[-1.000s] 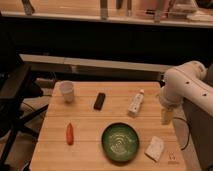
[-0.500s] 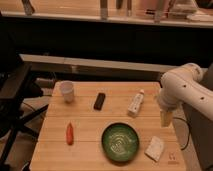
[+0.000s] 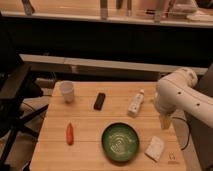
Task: Drag the ceramic bowl in a circle
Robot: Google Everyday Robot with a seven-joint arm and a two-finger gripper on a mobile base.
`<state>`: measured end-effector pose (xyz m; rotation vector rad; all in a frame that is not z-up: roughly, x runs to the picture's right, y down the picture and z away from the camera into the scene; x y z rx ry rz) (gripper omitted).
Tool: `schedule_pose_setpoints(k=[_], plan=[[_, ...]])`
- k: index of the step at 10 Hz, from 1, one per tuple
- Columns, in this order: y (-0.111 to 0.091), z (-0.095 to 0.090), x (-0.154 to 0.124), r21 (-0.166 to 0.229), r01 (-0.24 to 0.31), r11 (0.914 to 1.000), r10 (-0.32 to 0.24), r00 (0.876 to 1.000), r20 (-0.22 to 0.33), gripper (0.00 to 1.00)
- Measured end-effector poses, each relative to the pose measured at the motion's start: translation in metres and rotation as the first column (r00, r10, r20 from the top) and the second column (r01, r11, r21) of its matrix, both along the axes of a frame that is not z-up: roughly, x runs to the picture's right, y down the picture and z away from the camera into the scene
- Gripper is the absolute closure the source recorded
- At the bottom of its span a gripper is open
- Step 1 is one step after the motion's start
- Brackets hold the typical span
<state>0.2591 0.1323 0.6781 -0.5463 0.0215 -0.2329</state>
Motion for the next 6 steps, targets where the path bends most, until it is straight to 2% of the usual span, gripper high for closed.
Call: schedule_pose_setpoints(k=[2,6], plan=[[0.006,-0.0017,-0.0061,-0.003,0.076,0.9971,-0.076,0.996,0.045,0.2],[0.0126,-0.0053,-0.0105,-0.002,0.113,0.9936,-0.112,0.991,0.067,0.2]])
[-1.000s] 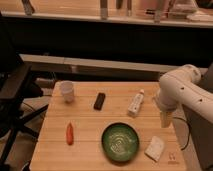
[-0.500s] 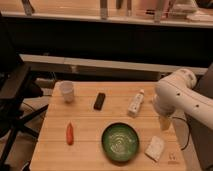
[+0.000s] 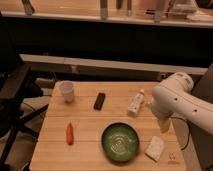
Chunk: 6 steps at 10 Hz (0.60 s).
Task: Drag the ceramic bowl in a circle
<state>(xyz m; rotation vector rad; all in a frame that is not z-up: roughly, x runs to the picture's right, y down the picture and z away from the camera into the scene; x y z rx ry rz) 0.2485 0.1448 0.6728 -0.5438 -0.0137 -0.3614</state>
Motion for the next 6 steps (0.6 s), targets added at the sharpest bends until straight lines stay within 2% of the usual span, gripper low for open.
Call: schedule_pose_setpoints(k=[2,4,6], plan=[[0.003,0.002,-0.01,-0.007,0.087,0.9962,-0.087,0.995,0.052,0.2],[0.008,0.001,-0.016,-0.012,0.131,0.9912,-0.13,0.989,0.074,0.2],[0.008,0.0,-0.021,-0.01,0.149,0.9888,-0.148,0.985,0.084,0.2]])
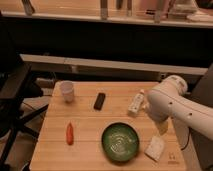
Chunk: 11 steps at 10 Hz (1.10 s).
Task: Drag the ceramic bowl in a circle
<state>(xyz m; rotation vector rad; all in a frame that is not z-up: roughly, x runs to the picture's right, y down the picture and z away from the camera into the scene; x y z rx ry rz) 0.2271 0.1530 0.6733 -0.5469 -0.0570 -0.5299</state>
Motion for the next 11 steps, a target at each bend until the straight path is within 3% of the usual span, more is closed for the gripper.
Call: schedule_pose_setpoints(k=[5,11], plan=[[0.005,0.003,-0.02,-0.002,0.093,0.9957,-0.093,0.993,0.069,0.2],[0.008,0.008,-0.043,0.004,0.2,0.9798,-0.198,0.968,0.156,0.2]])
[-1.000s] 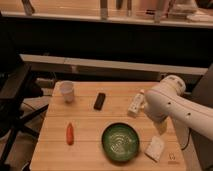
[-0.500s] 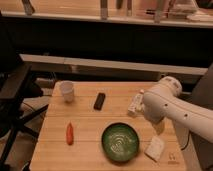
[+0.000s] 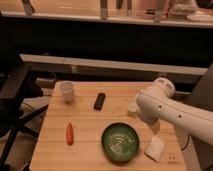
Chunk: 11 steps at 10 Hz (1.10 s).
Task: Drag the ceramic bowl in a circle
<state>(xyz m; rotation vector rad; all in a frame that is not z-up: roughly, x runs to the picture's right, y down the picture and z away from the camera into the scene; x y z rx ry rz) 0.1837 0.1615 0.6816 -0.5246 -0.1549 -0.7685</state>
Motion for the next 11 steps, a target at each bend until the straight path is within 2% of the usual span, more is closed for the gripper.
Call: schedule_pose_setpoints(k=[5,11], plan=[[0.006,0.001,-0.016,-0.009,0.07,0.9975,-0.069,0.994,0.082,0.2],[0.028,0.008,-0.029,-0.017,0.161,0.9868,-0.156,0.971,0.181,0.2]])
